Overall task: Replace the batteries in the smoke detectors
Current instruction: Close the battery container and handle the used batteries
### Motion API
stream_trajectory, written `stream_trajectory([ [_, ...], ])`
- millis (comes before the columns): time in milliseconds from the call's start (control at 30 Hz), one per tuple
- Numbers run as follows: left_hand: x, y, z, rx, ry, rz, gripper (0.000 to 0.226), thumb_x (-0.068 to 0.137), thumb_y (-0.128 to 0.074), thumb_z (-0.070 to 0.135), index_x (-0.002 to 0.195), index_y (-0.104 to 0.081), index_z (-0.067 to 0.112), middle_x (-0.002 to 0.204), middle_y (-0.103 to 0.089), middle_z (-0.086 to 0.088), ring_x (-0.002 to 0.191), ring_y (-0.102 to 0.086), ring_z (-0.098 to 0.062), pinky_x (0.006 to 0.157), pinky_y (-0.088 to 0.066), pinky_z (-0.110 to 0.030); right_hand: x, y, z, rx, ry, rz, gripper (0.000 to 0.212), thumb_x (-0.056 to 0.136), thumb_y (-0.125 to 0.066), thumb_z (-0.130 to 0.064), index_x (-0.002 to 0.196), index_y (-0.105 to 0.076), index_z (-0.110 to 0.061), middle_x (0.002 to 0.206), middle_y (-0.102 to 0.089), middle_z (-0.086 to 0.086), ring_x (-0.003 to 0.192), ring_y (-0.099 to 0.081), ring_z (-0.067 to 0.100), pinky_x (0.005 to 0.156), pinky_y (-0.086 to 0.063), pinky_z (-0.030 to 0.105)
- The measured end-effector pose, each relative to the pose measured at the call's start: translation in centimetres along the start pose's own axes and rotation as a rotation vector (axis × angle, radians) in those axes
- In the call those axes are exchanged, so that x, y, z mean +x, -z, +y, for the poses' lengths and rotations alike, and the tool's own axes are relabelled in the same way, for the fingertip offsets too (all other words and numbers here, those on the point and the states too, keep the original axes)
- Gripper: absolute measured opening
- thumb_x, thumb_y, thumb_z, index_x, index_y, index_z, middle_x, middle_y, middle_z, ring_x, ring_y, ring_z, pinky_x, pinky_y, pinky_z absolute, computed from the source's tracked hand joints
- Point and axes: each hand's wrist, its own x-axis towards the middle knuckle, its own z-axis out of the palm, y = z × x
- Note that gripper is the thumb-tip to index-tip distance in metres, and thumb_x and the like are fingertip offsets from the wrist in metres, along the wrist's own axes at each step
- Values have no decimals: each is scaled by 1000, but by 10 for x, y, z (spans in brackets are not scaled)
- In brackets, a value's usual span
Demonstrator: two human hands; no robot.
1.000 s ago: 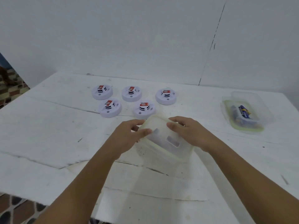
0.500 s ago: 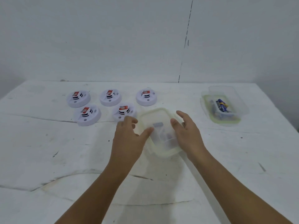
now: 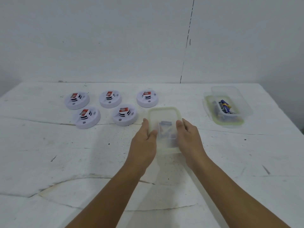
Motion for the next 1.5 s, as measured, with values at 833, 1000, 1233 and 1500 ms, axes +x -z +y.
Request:
stream_trajectory([
  [833,1,9,-2,-378,-21,-204,45,107,-38,-3,124,-65,28,122,-75,11,118,-69,-11,94,-54,-28,1,3,-1,113,-88,47,42,107,-46,-33,82,-58,-2,75,-53,5,68,-46,18,64,-37,32],
  [1000,7,19,0,-221,-56,-245,37,107,-49,7,136,-64,25,122,-75,10,113,-71,-9,92,-55,-27,-3,7,1,152,-74,-44,46,98,-47,-39,109,-59,4,112,-61,32,77,-53,18,69,-43,35],
  [1233,28,20,-6,90,-81,-2,41,89,-78,45,125,-74,26,94,-79,4,93,-74,-13,82,-54,-25,-1,14,13,97,11,60,27,101,-59,-34,128,-54,-28,117,-59,6,101,-66,19,72,-51,28],
  [1500,78,-19,15,121,-99,-49,58,90,-76,47,137,-66,16,100,-77,3,95,-71,-13,90,-55,-31,41,38,-1,100,14,171,29,104,-60,-31,132,-59,-25,112,-63,-6,94,-63,3,73,-47,20],
])
